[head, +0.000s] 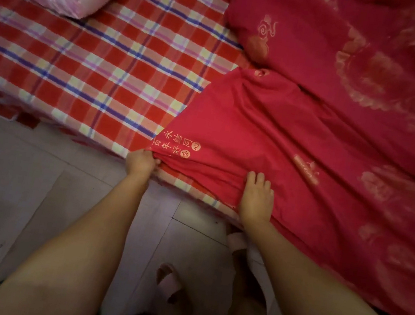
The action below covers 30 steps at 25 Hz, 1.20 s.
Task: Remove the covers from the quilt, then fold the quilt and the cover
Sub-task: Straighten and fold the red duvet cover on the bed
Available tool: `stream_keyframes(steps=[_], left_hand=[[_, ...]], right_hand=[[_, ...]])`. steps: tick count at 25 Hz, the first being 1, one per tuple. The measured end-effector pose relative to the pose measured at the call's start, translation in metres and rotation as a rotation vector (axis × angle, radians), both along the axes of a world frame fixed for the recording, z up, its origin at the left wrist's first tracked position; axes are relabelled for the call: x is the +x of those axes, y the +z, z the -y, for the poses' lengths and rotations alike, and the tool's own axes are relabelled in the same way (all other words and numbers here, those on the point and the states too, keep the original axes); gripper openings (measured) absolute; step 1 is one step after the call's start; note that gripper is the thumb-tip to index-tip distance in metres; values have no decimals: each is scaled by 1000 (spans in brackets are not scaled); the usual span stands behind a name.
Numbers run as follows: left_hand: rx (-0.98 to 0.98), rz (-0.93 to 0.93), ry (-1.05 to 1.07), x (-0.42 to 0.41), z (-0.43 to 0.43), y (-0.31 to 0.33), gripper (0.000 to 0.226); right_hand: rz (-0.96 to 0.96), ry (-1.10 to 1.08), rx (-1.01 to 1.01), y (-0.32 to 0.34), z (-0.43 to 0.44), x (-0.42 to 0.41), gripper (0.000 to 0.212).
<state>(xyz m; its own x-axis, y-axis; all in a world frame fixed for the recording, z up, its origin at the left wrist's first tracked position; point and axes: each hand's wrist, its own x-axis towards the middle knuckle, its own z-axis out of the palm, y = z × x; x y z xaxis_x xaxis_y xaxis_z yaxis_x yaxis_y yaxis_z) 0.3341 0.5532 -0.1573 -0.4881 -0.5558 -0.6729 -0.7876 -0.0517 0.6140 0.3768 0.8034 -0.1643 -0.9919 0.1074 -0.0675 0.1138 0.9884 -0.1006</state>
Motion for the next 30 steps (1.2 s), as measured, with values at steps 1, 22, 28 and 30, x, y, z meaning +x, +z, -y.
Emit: stream_keyframes(steps=[1,22,28,30], left_hand=[[82,18,43,-2,2,-3,23],[477,-71,165,11,-42,23,47],[449,15,169,-2,-49,24,43],[465,34,183,-5,-45,22,46]], right_hand=[[18,-24,-9,1,0,-1,24],[-405,-1745,-1266,-12,-103,91,24],[-509,-1852,-1334,-4,-121,102,13],[-509,-1861,-1231,-1,-126,104,20]])
